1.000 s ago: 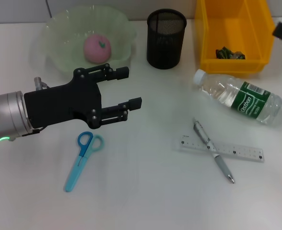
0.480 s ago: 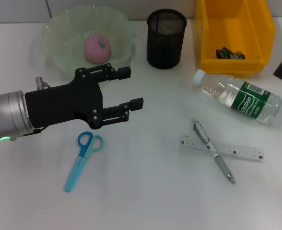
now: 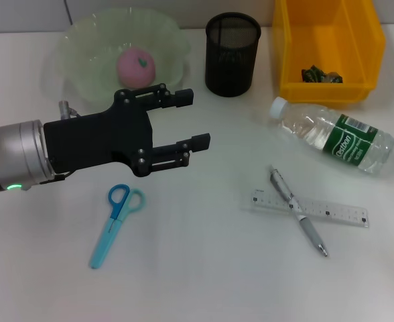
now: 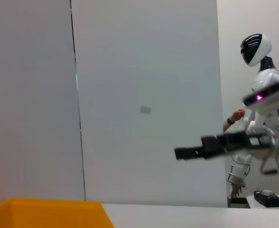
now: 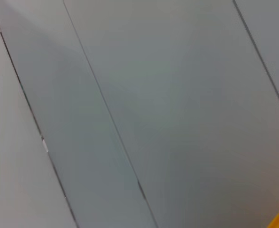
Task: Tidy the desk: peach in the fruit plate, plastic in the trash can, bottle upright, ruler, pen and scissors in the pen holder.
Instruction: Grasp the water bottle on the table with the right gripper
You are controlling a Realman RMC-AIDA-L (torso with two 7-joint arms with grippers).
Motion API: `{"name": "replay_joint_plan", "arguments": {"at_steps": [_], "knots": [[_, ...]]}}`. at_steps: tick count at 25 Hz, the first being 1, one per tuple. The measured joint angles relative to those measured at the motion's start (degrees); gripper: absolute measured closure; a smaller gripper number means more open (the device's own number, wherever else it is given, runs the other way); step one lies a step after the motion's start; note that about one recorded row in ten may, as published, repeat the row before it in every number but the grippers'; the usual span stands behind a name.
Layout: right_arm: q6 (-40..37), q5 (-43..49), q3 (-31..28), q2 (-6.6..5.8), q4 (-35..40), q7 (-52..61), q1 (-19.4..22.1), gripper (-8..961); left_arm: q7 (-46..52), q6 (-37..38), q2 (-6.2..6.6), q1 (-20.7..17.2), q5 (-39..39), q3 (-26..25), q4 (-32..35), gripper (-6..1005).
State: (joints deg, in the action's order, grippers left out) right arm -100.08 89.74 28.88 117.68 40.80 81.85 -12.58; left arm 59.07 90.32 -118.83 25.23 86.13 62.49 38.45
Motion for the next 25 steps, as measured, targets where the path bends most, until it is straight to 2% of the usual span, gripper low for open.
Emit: {"name": "replay_joint_plan", "arguments": {"at_steps": [5, 9, 12, 16, 19, 25], "knots": [[1.61, 6.36, -0.03, -0.62, 13.67, 15.28, -3.77, 163, -0.22, -0.07, 0.0, 0.4, -0.01, 0.07, -0.57, 303], [4.02, 17.06, 0.22, -0.8, 22.95, 25.52, -8.79, 161, -0.23, 0.29, 0.0, 0.41, -0.01, 0.14, -0.58, 302], [3.47, 24.21, 0.65, -2.29, 24.9, 32.52, -13.94, 159, -0.25, 0.39, 0.0, 0.24, -0.07, 0.49, -0.58, 302], [1.37, 34.51, 3.95, -5.59, 25.12, 41.46, -21.35, 158, -0.27, 0.4, 0.0, 0.21, -0.08, 0.72, -0.58, 303], [-0.92, 43.93, 6.92, -7.22, 25.34, 46.19, -27.19, 156, -0.27, 0.42, 0.01, 0.29, -0.09, 0.71, -0.56, 304], [-2.57, 55.11, 13.93, -7.91, 23.74, 49.77, -35.54, 153, -0.28, 0.51, 0.0, 0.44, -0.29, 1.14, -0.56, 303]]}}
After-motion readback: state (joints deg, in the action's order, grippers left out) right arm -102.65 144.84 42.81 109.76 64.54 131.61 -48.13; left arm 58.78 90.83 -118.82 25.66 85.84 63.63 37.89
